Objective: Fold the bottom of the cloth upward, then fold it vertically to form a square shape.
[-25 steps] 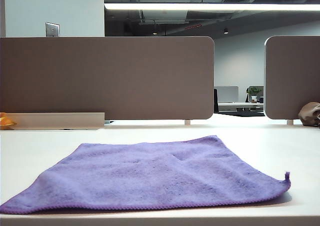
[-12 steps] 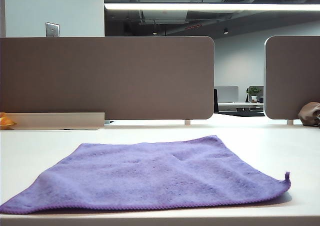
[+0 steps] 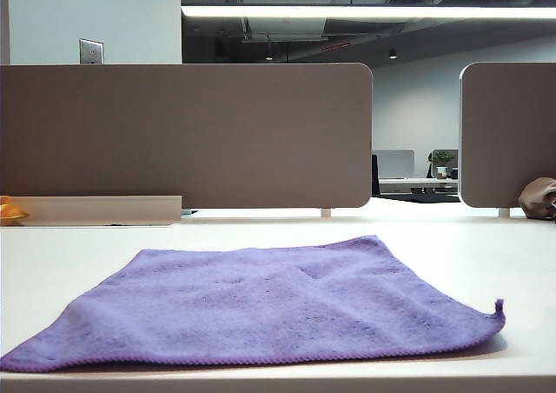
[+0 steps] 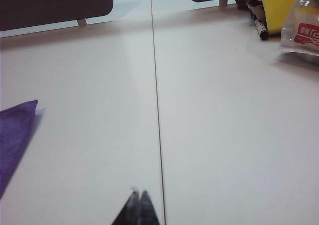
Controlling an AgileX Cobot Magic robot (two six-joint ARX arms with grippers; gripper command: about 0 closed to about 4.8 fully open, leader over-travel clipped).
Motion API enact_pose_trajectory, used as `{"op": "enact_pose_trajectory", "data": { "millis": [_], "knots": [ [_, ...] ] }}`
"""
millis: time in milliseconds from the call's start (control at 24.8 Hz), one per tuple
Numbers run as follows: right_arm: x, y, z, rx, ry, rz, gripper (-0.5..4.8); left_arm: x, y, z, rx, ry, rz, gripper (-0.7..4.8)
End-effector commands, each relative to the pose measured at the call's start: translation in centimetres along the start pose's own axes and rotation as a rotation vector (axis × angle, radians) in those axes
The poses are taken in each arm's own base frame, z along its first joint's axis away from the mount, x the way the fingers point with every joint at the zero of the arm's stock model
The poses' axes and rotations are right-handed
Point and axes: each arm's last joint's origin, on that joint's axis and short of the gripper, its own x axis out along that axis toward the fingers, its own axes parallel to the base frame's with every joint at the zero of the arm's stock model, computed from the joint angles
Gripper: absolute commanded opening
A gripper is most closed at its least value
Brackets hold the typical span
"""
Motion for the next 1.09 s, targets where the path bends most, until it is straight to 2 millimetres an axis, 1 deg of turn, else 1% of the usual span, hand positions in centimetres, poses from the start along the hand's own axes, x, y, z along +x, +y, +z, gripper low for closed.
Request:
{"op": "enact_pose_trajectory", "data": {
  "millis": [40, 81, 121, 161, 202, 282, 363, 403, 444, 484, 524, 565, 605, 686, 726, 807, 847, 887, 928, 968, 1008, 1048, 1089],
  "knots": [
    [0.0, 0.3, 0.0, 0.152, 0.003, 0.108, -0.01, -0.5, -0.4, 1.6, -0.197, -0.054, -0.070, -0.05],
    [0.0, 0.5, 0.3, 0.209, -0.005, 0.172, -0.01, -0.7, -0.5, 2.3, -0.246, -0.072, -0.091, -0.05],
    [-0.2, 0.9, 1.1, 0.302, -0.045, 0.290, -0.01, -1.2, -0.8, 3.7, -0.335, -0.102, -0.145, -0.05],
    [-0.4, 1.2, 1.8, 0.349, -0.092, 0.381, -0.01, -1.6, -1.1, 4.5, -0.370, -0.114, -0.191, -0.05],
    [-0.7, 1.5, 2.7, 0.360, -0.161, 0.468, -0.01, -2.3, -1.5, 5.8, -0.374, -0.135, -0.261, -0.05],
    [-1.2, 1.8, 3.9, 0.324, -0.275, 0.555, 0.04, -3.1, -1.9, 7.3, -0.348, -0.168, -0.320, -0.04],
    [-1.4, 1.8, 4.3, 0.319, -0.324, 0.575, 0.68, -3.5, -2.2, 7.9, -0.375, -0.161, -0.388, -0.03],
    [-1.5, 1.9, 4.4, 0.353, -0.318, 0.588, 0.68, -3.6, -2.3, 8.0, -0.398, -0.149, -0.420, -0.03],
    [-1.5, 2.0, 4.4, 0.415, -0.284, 0.636, 0.66, -3.8, -2.5, 8.2, -0.427, -0.128, -0.479, -0.03],
    [-1.6, 2.0, 4.4, 0.438, -0.260, 0.669, 0.54, -4.0, -2.6, 8.4, -0.430, -0.119, -0.508, -0.04],
    [-1.8, 2.2, 4.6, 0.429, -0.232, 0.717, 0.07, -4.4, -2.8, 8.9, -0.417, -0.111, -0.556, -0.05],
    [-2.0, 2.3, 5.0, 0.426, -0.205, 0.726, -0.09, -4.8, -2.9, 9.4, -0.416, -0.116, -0.554, -0.05],
    [-2.1, 2.3, 5.2, 0.428, -0.187, 0.717, -0.09, -5.0, -2.9, 9.6, -0.426, -0.116, -0.528, -0.05],
    [-2.5, 2.3, 5.8, 0.426, -0.087, 0.643, -0.09, -5.0, -2.8, 10.0, -0.483, -0.053, -0.427, -0.05],
    [-2.8, 2.3, 6.0, 0.404, 0.001, 0.594, -0.09, -4.3, -2.6, 9.8, -0.530, 0.051, -0.392, -0.05],
    [-2.7, 2.3, 6.0, 0.370, 0.075, 0.576, -0.09, -3.0, -2.4, 9.2, -0.577, 0.169, -0.373, -0.05],
    [-2.5, 2.4, 6.1, 0.343, 0.123, 0.579, -0.09, -1.7, -2.1, 8.7, -0.620, 0.272, -0.354, -0.05],
    [-2.3, 2.4, 6.2, 0.347, 0.146, 0.576, -0.09, -0.8, -1.9, 8.4, -0.645, 0.332, -0.356, -0.05],
    [-1.8, 2.4, 6.1, 0.364, 0.192, 0.564, -0.09, 0.6, -1.7, 7.8, -0.690, 0.432, -0.356, -0.05],
    [-1.5, 2.4, 5.9, 0.379, 0.238, 0.551, -0.09, 1.5, -1.5, 7.4, -0.719, 0.496, -0.354, -0.05],
    [-0.8, 2.4, 5.4, 0.405, 0.330, 0.549, -0.09, 2.9, -1.2, 6.3, -0.779, 0.615, -0.360, -0.05],
    [-0.4, 2.4, 5.0, 0.424, 0.393, 0.552, -0.08, 3.7, -1.1, 5.7, -0.813, 0.680, -0.370, -0.04],
    [0.3, 2.4, 4.3, 0.453, 0.484, 0.551, 0.24, 4.7, -0.9, 4.8, -0.845, 0.766, -0.382, 0.00]
  ]
}}
